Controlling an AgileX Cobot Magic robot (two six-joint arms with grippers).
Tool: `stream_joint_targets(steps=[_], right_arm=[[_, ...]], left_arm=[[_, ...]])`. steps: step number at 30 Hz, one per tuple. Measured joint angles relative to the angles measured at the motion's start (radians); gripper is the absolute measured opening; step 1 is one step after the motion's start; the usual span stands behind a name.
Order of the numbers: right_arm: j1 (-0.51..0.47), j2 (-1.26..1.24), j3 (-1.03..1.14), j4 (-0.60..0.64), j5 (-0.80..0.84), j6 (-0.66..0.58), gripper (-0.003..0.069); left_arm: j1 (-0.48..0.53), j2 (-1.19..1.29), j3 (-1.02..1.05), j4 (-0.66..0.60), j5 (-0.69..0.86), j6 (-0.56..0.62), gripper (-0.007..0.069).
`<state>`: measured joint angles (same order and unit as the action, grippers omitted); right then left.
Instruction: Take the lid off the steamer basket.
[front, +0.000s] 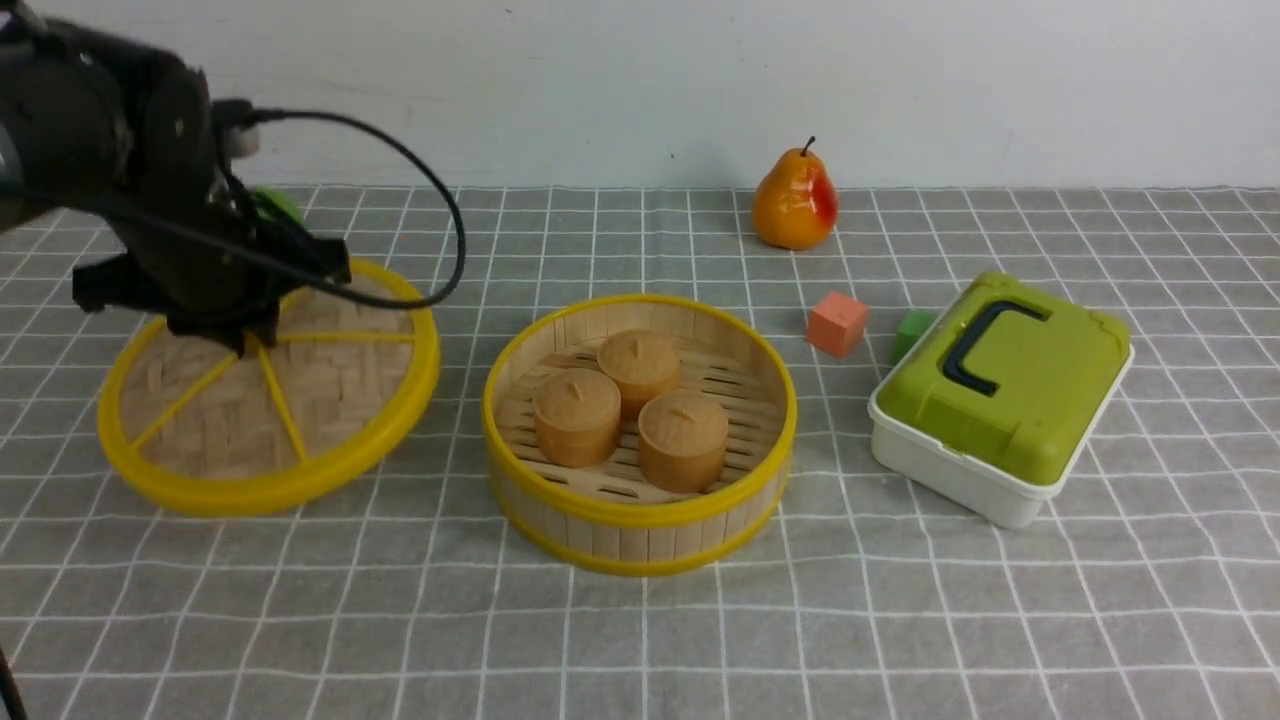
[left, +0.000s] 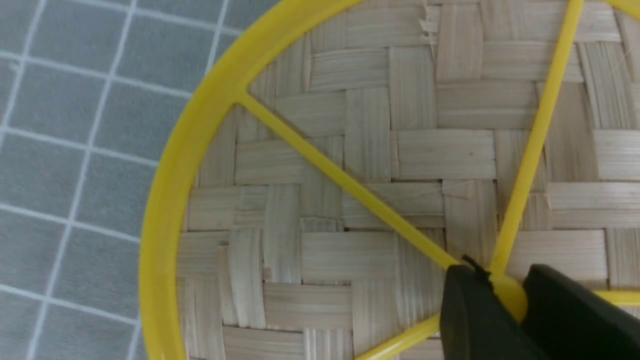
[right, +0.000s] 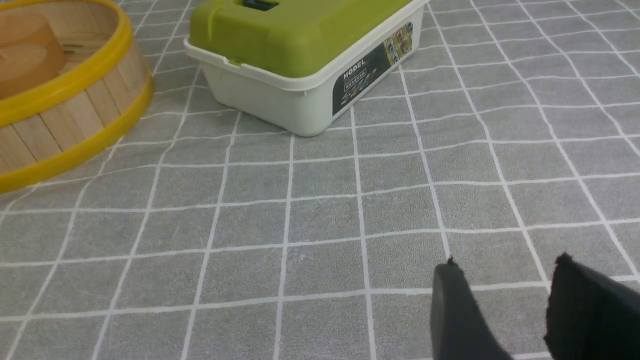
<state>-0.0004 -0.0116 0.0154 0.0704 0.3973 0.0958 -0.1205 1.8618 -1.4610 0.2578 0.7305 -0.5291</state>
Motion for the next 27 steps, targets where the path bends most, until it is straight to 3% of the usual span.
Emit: stream_joint_targets(steps=[13,20,25,27], right_arm=[[0.0,0.0,0.0,0.0,0.0,0.0,0.0241],[0.0,0.0,0.0,0.0,0.0,0.0,0.0241],[0.0,0.0,0.0,0.0,0.0,0.0,0.0241],[0.0,0.0,0.0,0.0,0.0,0.0,0.0241]], left_arm=[[0.0,0.105,0.064,0.001,-0.119,-0.066,0.0121],[0.0,0.037,0.07,-0.079,-0.136,-0.066,0.0304],[0.0,-0.116,0.07,-0.138,-0.142,-0.019,0.0323],[0.0,-0.227,0.072,-0.185,-0.143,0.048,0.029]])
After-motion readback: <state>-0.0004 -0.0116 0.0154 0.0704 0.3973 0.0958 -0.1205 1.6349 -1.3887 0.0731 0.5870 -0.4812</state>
